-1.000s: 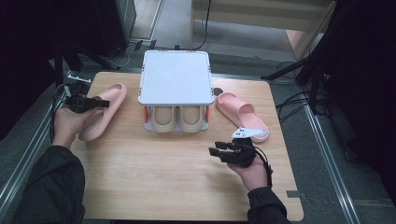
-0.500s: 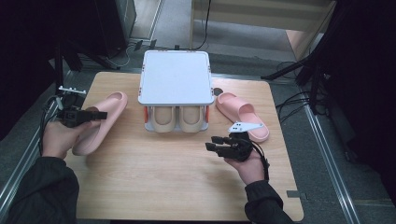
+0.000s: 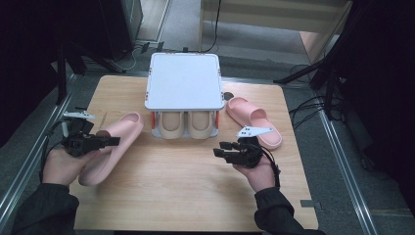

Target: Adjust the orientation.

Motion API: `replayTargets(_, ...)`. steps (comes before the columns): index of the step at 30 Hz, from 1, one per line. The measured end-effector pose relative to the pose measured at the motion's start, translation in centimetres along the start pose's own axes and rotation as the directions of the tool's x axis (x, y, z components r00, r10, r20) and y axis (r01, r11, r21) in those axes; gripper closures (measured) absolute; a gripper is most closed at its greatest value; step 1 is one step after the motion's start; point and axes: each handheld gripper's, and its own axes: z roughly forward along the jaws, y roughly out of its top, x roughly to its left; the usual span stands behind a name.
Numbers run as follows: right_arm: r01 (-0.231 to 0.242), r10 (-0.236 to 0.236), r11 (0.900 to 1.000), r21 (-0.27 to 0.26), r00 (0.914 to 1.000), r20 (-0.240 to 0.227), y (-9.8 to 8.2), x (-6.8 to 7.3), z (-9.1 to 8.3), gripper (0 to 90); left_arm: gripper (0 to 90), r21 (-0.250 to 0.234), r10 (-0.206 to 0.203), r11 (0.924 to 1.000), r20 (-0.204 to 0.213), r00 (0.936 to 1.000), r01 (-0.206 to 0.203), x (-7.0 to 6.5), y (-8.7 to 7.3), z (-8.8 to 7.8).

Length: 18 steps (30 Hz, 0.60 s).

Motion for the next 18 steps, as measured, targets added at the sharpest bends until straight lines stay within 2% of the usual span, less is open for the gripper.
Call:
replayTargets(5, 0.001, -0.001, 1.0, 0.0, 0.9999, 0.013, 0.0, 0.0, -0.1, 57.5, 84.9, 0.019, 0.047, 0.9986, 0.039, 0.9981, -0.048, -2.3, -0.4, 0.8)
replayTargets(11, 0.003, -0.003, 1.0, 0.0, 0.9999, 0.014, 0.0, 0.0, -0.2, 57.5, 84.8, 0.024, 0.091, 0.9954, 0.091, 0.9917, -0.093, -4.6, -0.6, 1.6)
replayTargets(15, 0.003, -0.003, 1.0, 0.002, 0.9999, 0.013, -0.1, 0.0, -0.2, 57.5, 84.8, 0.038, 0.121, 0.9911, 0.142, 0.9824, -0.128, -6.1, -0.8, 2.7)
replayTargets(16, 0.003, -0.003, 1.0, 0.002, 0.9999, 0.013, -0.1, 0.0, -0.2, 57.5, 84.7, 0.038, 0.121, 0.9911, 0.142, 0.9824, -0.128, -6.1, -0.8, 2.7)
replayTargets(18, 0.002, -0.002, 1.0, 0.001, 0.9999, 0.015, -0.1, 0.1, -0.3, 57.5, 84.7, 0.063, 0.143, 0.9857, 0.171, 0.9748, -0.156, -7.4, -0.8, 4.1)
